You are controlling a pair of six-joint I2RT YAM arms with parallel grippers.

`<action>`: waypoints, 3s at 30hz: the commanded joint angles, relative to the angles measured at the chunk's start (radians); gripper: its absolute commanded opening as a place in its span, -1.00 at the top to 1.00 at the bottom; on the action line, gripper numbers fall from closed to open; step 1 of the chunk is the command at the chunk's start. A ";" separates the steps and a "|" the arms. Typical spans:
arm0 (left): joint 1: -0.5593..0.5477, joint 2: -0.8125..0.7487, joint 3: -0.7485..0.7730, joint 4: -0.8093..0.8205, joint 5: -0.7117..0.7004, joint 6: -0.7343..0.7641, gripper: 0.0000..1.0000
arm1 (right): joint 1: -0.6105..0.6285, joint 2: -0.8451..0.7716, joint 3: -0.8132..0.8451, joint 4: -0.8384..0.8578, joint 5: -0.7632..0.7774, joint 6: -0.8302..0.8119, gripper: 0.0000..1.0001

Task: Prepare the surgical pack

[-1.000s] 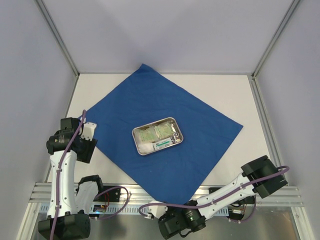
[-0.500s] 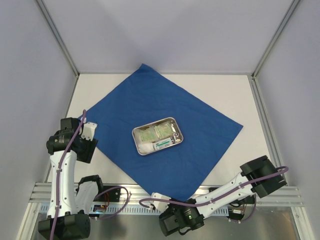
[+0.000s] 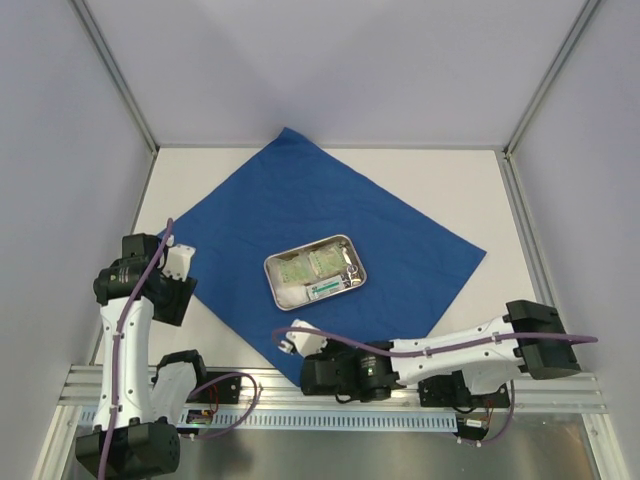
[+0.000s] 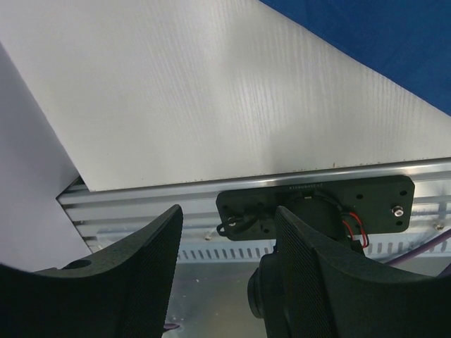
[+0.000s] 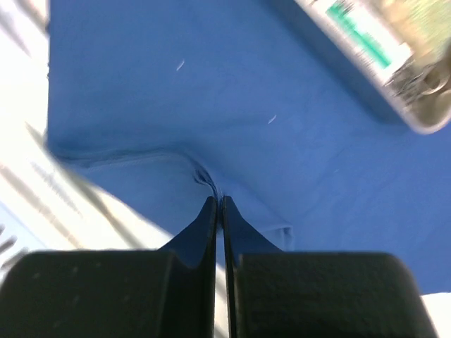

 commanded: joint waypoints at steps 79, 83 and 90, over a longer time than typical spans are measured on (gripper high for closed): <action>-0.429 0.845 0.474 0.158 0.382 0.072 0.03 | -1.196 0.252 0.394 0.372 -0.573 -0.041 0.54; -0.502 0.855 0.468 0.177 0.360 0.068 0.17 | -1.193 0.172 0.225 0.389 -0.580 -0.027 0.99; -0.514 1.078 0.464 0.238 0.269 0.025 0.36 | -1.194 0.215 0.117 0.424 -0.579 0.000 0.99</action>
